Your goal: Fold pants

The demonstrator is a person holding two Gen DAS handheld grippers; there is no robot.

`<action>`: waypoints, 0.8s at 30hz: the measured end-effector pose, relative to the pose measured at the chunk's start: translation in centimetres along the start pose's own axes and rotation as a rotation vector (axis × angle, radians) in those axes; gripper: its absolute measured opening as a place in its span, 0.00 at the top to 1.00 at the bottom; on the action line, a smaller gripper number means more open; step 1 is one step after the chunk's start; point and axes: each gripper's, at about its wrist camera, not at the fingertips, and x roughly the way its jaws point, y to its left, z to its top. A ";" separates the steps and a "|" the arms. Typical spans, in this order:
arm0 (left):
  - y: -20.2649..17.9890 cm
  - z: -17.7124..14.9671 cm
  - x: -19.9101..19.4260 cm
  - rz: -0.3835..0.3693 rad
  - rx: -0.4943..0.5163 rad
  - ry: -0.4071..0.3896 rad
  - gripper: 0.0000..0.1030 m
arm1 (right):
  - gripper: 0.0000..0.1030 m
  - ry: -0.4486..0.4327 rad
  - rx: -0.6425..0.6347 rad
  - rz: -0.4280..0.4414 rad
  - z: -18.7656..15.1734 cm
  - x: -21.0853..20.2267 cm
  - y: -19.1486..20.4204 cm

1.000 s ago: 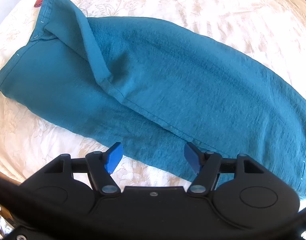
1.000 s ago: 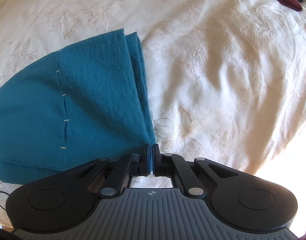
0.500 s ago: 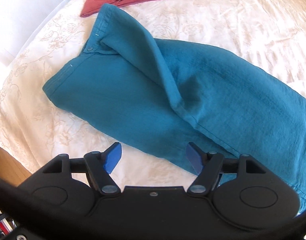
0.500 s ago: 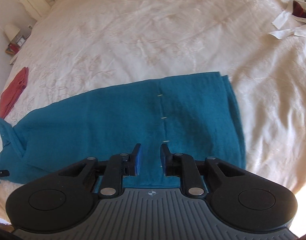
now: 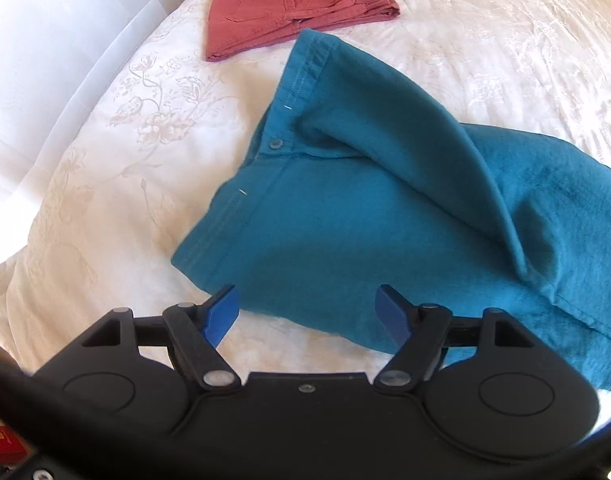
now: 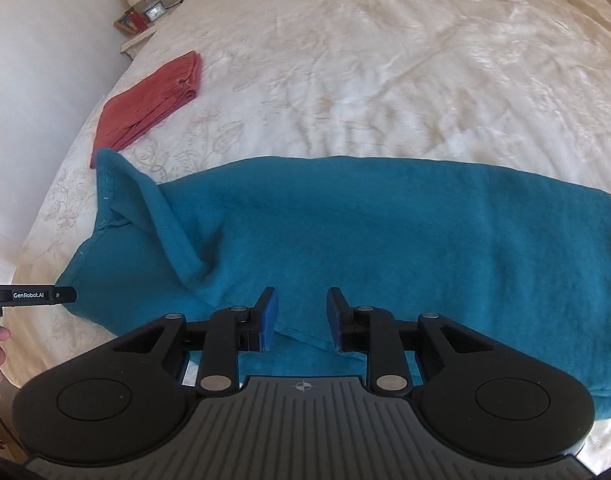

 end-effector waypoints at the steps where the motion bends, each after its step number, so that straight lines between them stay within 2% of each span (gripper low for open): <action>1: 0.7 0.4 0.5 -0.002 0.010 -0.002 0.25 | 0.74 0.006 -0.021 0.005 0.3 0.9 1.8; 9: 5.3 4.7 4.8 -0.040 0.055 0.015 0.25 | 0.73 0.010 -0.158 0.035 4.0 7.1 11.8; 11: 6.1 5.6 5.9 -0.044 0.071 0.019 0.25 | 0.64 0.009 -0.184 0.038 5.0 8.4 13.4; 15: 7.1 7.5 8.1 -0.067 0.085 0.033 0.25 | 0.61 0.015 -0.247 0.015 6.5 11.1 15.8; 21: 7.8 9.1 11.1 -0.102 0.078 0.076 0.25 | 0.61 0.092 -0.298 -0.033 7.5 15.9 17.8; 23: 8.1 9.5 11.9 -0.102 0.075 0.086 0.25 | 0.62 0.095 -0.306 -0.052 7.5 16.8 18.1; 24: 8.2 9.6 12.3 -0.104 0.072 0.092 0.25 | 0.67 0.100 -0.309 -0.047 7.4 17.1 18.2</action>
